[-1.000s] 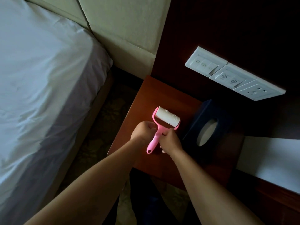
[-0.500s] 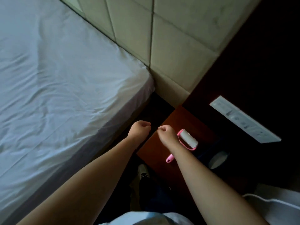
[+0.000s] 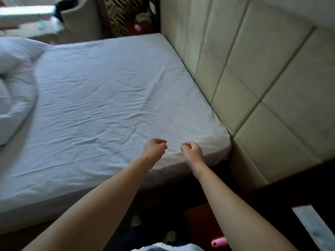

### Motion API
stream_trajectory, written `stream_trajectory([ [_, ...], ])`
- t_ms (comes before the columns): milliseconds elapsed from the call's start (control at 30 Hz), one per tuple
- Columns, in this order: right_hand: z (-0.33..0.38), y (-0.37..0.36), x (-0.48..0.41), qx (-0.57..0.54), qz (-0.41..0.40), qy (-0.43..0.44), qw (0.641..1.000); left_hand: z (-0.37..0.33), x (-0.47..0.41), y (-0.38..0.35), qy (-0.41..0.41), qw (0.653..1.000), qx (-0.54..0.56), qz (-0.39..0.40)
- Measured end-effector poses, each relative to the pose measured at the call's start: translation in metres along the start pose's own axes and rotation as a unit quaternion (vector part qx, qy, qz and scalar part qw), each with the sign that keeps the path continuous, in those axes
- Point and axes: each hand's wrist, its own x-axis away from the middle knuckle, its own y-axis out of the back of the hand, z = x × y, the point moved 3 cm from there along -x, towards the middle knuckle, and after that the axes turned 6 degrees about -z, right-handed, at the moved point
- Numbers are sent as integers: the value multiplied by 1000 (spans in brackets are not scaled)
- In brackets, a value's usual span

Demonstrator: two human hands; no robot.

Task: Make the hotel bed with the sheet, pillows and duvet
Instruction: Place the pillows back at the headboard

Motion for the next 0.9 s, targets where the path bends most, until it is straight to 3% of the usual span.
stream_trajectory([
  [400, 149, -169, 44, 31, 188, 154, 970, -2, 6, 215, -6, 971, 148, -188],
  [900, 279, -467, 196, -2, 340, 253, 906, 69, 29, 541, -35, 911, 186, -366],
])
